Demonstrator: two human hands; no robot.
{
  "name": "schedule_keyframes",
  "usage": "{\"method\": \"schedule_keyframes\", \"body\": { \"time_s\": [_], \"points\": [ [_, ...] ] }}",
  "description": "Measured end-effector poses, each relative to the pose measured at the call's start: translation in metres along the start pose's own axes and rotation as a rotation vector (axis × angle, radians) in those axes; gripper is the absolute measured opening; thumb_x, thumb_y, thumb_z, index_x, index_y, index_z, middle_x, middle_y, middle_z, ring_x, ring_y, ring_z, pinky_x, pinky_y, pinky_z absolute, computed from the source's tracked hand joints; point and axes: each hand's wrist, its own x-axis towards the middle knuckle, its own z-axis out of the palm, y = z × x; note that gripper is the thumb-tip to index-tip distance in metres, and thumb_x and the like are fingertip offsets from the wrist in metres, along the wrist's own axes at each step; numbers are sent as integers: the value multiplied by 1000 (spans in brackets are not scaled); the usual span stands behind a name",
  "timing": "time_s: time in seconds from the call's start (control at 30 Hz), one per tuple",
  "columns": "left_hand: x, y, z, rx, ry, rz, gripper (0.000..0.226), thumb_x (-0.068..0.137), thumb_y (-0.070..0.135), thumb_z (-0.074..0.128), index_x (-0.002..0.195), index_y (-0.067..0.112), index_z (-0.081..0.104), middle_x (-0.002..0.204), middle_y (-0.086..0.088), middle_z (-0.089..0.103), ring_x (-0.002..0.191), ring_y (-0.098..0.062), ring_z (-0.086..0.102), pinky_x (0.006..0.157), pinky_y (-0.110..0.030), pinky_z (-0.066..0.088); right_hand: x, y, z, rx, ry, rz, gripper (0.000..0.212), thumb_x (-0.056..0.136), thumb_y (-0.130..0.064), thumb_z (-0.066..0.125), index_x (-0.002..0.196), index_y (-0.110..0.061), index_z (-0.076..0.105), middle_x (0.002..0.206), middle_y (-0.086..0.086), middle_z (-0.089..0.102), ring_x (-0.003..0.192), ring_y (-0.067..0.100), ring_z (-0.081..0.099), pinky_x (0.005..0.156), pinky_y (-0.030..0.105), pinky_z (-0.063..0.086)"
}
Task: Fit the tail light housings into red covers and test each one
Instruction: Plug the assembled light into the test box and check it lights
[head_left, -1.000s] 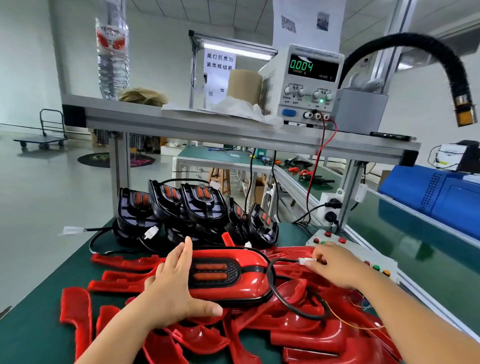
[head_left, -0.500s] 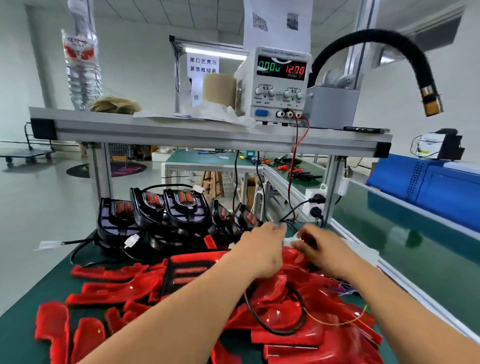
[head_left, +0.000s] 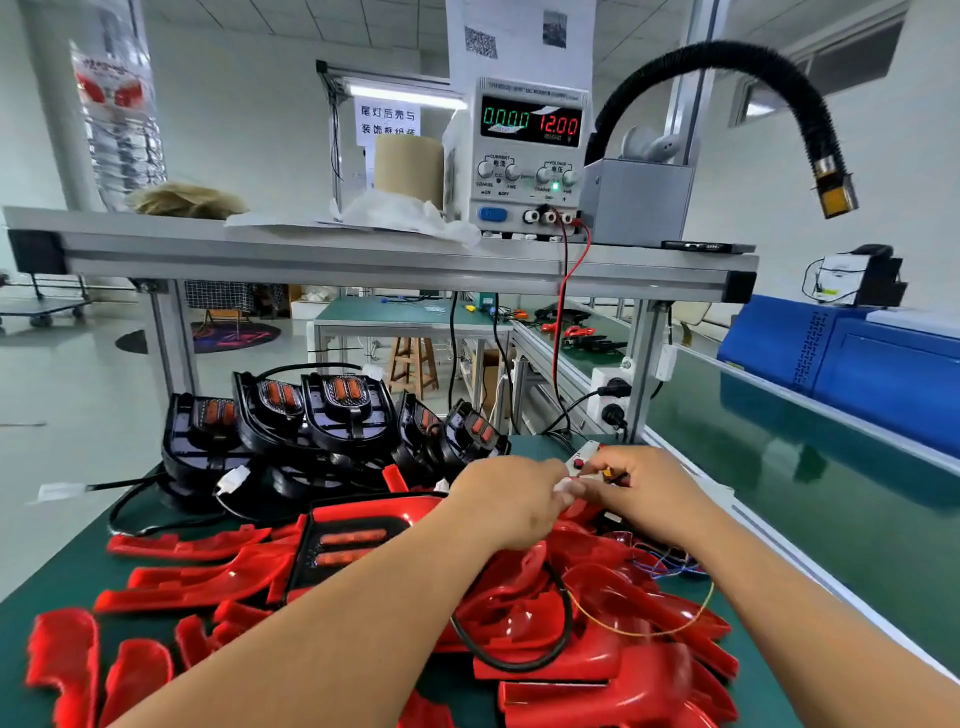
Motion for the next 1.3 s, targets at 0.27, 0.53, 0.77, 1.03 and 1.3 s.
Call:
{"method": "schedule_keyframes", "body": {
  "time_s": [0.27, 0.53, 0.77, 1.03, 1.3],
  "points": [
    [-8, -27, -49, -599, 319, -151, 29, 102, 35, 44, 123, 16, 50, 98, -4, 63, 81, -18, 59, 62, -26, 41, -7, -24, 3, -214, 36, 69, 61, 87, -66, 44, 126, -24, 64, 129, -9, 57, 126, 13, 49, 105, 28, 28],
    [-43, -99, -110, -1450, 979, -524, 22, 102, 35, 43, 102, 15, 52, 80, 2, 46, 65, -10, 44, 58, -28, 39, -40, -100, 27, 375, -379, -24, 46, 87, -74, 36, 82, -44, 71, 89, -16, 71, 90, -1, 63, 84, 16, 46],
    [-124, -158, -79, -1905, 1055, -619, 28, 102, 27, 47, 75, 22, 47, 51, 6, 42, 35, -3, 34, 46, -20, 35, -23, -96, 41, 336, -121, 132, 60, 82, -69, 37, 70, -16, 63, 91, 5, 64, 84, 6, 59, 70, 13, 38],
    [-176, -152, 9, -1244, 293, -840, 23, 102, 30, 47, 89, 13, 55, 83, -5, 61, 67, -14, 52, 56, -25, 41, -10, -104, 76, 11, -155, 12, 37, 73, -9, 67, 55, -20, 37, 84, -5, 39, 82, 10, 44, 71, 21, 32],
    [-160, -141, 16, -1272, -15, -634, 23, 98, 6, 51, 104, 14, 72, 100, -14, 75, 95, -31, 72, 89, -51, 56, -11, -108, 101, 82, -91, 264, 47, 89, -44, 61, 131, -29, 48, 131, -9, 48, 120, 10, 46, 95, 23, 33]
  ]
}}
